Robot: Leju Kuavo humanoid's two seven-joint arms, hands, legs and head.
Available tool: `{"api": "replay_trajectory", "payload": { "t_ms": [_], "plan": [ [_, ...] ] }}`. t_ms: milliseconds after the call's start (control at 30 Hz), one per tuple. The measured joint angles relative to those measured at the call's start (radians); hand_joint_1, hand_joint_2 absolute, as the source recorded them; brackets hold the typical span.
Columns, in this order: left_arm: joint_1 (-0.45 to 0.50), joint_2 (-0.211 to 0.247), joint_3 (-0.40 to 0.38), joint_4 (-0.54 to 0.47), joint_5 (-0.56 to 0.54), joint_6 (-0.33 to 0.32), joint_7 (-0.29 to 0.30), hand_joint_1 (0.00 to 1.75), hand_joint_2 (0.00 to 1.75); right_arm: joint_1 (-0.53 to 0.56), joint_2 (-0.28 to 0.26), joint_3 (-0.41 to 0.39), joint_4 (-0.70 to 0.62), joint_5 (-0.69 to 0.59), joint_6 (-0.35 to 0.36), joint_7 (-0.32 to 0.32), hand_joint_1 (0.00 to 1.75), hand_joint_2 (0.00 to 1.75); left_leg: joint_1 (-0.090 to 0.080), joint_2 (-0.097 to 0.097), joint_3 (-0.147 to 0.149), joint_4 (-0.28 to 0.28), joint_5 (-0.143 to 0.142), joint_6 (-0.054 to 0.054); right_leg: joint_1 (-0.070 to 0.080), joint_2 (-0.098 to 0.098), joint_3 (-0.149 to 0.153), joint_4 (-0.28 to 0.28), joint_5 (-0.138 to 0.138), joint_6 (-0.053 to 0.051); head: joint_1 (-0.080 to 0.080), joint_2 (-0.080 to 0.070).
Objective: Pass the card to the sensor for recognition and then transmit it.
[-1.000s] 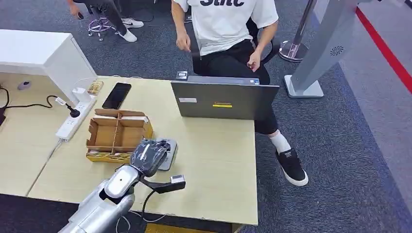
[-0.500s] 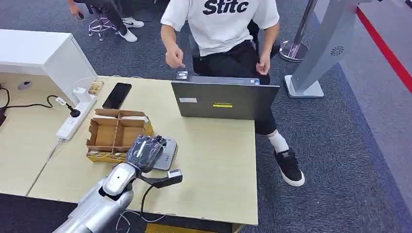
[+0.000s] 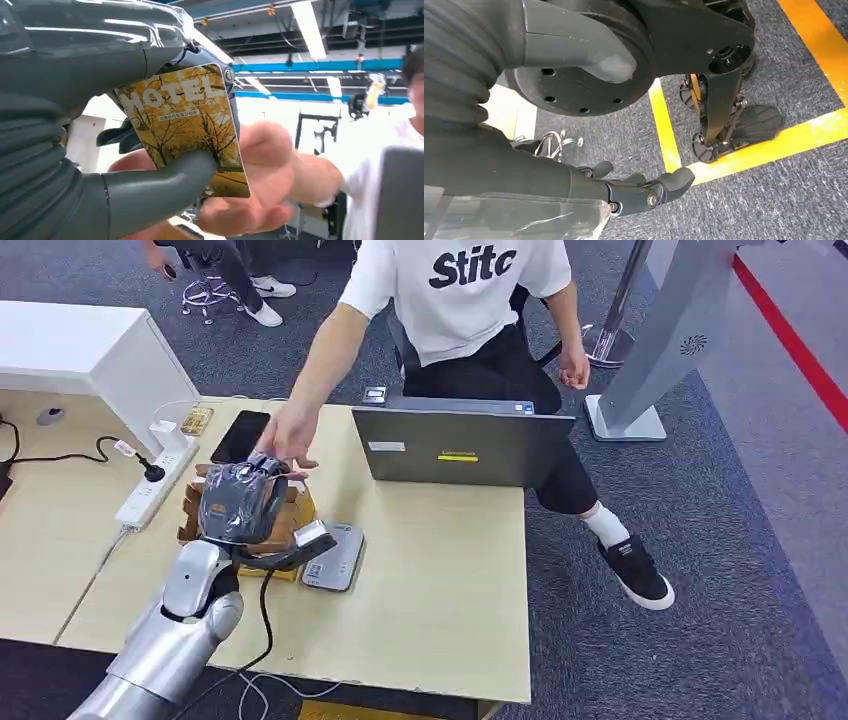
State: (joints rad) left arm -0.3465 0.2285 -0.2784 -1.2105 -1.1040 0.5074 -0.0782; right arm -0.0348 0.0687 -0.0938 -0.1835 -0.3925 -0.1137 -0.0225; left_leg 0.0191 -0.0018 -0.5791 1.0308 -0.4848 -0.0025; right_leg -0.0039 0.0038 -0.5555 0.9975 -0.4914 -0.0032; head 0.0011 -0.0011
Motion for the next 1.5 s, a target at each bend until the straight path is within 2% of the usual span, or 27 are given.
{"api": "replay_trajectory", "payload": {
  "t_ms": [267, 333, 633, 900, 1067, 1300, 1500],
  "plan": [
    [-0.001, 0.001, 0.033, -0.021, 0.011, -0.005, -0.011, 1.75, 1.75, 0.0, 0.0, 0.0, 0.0, 0.007, 0.005, -0.005, 0.0, 1.75, 0.0, 0.0, 0.0, 0.0, 0.0, 0.0, 0.0, 0.0, 0.0, 0.0, 0.0, 0.0, 0.0, 0.0],
    [-0.003, 0.0, 0.036, -0.021, 0.012, -0.008, -0.011, 0.0, 1.75, 0.0, 0.0, 0.0, 0.0, 0.013, 0.005, -0.007, 0.0, 1.75, 0.0, 0.001, 0.0, 0.0, 0.0, 0.0, 0.0, 0.001, 0.0, 0.0, 0.0, 0.0, 0.0, 0.0],
    [0.046, -0.011, 0.035, -0.036, -0.003, -0.039, -0.037, 0.0, 1.75, 0.0, 0.0, 0.0, 0.0, 0.015, -0.003, 0.0, 0.0, 1.75, 0.0, 0.0, 0.0, 0.0, -0.001, -0.001, 0.0, 0.001, -0.001, 0.0, -0.001, 0.0, 0.0, 0.0],
    [0.185, -0.006, -0.027, -0.143, -0.038, -0.173, -0.063, 0.0, 1.75, 0.001, 0.0, -0.008, 0.0, 0.005, -0.003, -0.007, 0.0, 1.75, 0.0, 0.001, 0.0, 0.0, -0.001, -0.001, 0.0, 0.001, -0.001, 0.0, -0.001, 0.0, 0.0, 0.0],
    [0.265, 0.037, -0.068, -0.217, -0.057, -0.21, -0.061, 0.0, 1.75, 0.002, 0.0, -0.013, 0.0, 0.002, -0.005, -0.008, 0.0, 1.75, 0.0, 0.001, 0.0, 0.0, -0.001, -0.001, 0.0, 0.001, -0.001, 0.0, -0.001, 0.0, 0.0, 0.0],
    [0.381, 0.132, -0.073, -0.336, -0.119, -0.191, -0.008, 0.0, 1.75, 0.005, 0.0, -0.024, 0.001, 0.004, -0.028, -0.013, 0.0, 1.75, 0.0, 0.001, 0.0, -0.001, -0.001, -0.001, 0.0, 0.001, -0.001, 0.0, -0.001, -0.001, 0.0, 0.0],
    [0.451, 0.174, -0.003, -0.366, -0.058, -0.145, 0.006, 0.0, 1.75, 0.008, 0.0, -0.029, 0.001, 0.008, -0.038, -0.005, 0.0, 1.75, 0.0, 0.001, 0.0, -0.001, -0.001, -0.001, 0.0, 0.0, -0.001, 0.0, -0.001, -0.001, 0.0, 0.0]
  ]
}}
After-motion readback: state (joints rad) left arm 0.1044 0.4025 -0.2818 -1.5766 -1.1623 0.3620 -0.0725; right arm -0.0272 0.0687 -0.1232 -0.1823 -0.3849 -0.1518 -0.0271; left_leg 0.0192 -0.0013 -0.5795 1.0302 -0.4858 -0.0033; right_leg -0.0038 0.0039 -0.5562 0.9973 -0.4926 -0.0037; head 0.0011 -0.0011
